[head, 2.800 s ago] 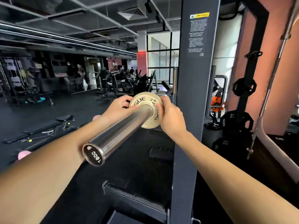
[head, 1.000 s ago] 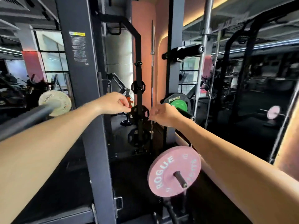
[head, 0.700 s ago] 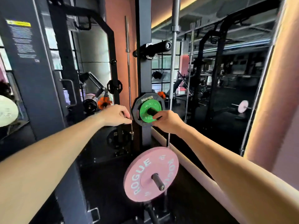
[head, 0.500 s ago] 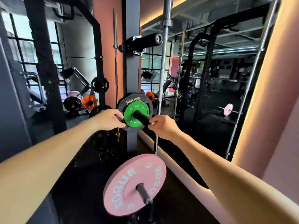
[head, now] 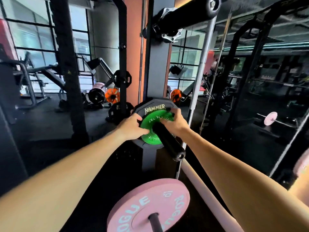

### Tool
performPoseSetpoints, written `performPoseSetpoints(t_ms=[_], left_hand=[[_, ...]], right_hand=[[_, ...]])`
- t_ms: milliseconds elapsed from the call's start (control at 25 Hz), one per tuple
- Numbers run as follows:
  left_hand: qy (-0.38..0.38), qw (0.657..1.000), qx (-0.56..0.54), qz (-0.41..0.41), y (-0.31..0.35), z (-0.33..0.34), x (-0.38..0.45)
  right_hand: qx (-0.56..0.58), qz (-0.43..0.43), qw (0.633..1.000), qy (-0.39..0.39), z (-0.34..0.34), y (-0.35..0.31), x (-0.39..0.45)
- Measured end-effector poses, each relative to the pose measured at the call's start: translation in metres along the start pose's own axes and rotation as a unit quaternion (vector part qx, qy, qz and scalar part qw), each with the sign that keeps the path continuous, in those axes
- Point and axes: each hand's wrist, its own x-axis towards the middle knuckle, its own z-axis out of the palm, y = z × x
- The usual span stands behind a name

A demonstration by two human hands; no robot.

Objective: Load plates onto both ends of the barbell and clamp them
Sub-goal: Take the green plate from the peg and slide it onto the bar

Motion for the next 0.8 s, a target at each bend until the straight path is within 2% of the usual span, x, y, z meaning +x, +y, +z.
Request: performPoseSetpoints(t_ms=[80,160,280,440,600,800], left_hand=[[0.014,1.000,0.019,-0.001,0.002,0.004,-0.003],[0.025,0.999,0.036,0.004,0.006,0.011,-0.009],[0.027,0.999,0.035,0.003,0.016,0.027,-0.024],[0.038,0.994,-0.097,-0.016,0.033,0.048,-0.070],[0.073,0.971,-0.226,-0.026,0.054,0.066,-0.136],[0.119,0.955,-0.270,-0.024,0.073,0.037,-0.202]], right_hand=[[0.035,-0.006,0.999,0.006,0.002,0.009,0.011],[0.016,-0.032,0.999,0.000,-0.002,0.018,0.014],[0.047,-0.052,0.995,-0.066,-0.017,0.032,-0.003],[0.076,-0.100,0.989,-0.079,-0.044,0.062,-0.053],[0.122,-0.142,0.979,-0.086,-0.068,0.076,-0.104],[0.192,-0.172,0.962,-0.095,-0.080,0.043,-0.160]])
